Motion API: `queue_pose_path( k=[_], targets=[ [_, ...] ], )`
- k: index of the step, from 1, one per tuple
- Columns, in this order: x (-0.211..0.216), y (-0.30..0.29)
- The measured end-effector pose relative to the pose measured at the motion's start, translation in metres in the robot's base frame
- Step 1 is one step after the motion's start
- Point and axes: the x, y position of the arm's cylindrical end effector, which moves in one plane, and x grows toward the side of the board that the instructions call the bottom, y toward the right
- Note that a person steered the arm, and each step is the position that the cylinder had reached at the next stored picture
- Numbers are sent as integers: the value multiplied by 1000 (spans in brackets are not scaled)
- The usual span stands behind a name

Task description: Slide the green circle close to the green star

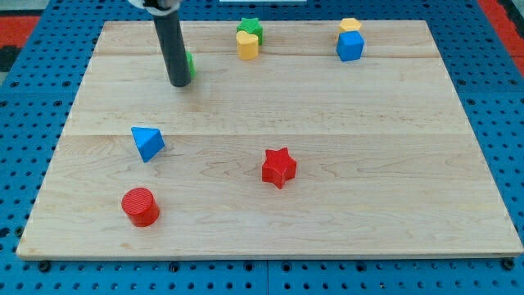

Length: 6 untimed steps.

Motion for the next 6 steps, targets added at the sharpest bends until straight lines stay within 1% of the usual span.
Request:
queue_pose_path(
  k=[1, 2, 3, 4, 5, 6],
  targets=[
    [-28, 0],
    [-36, 12],
    [-26, 1],
    [-50, -21],
    [-69, -16],
    [-72, 21]
  ],
)
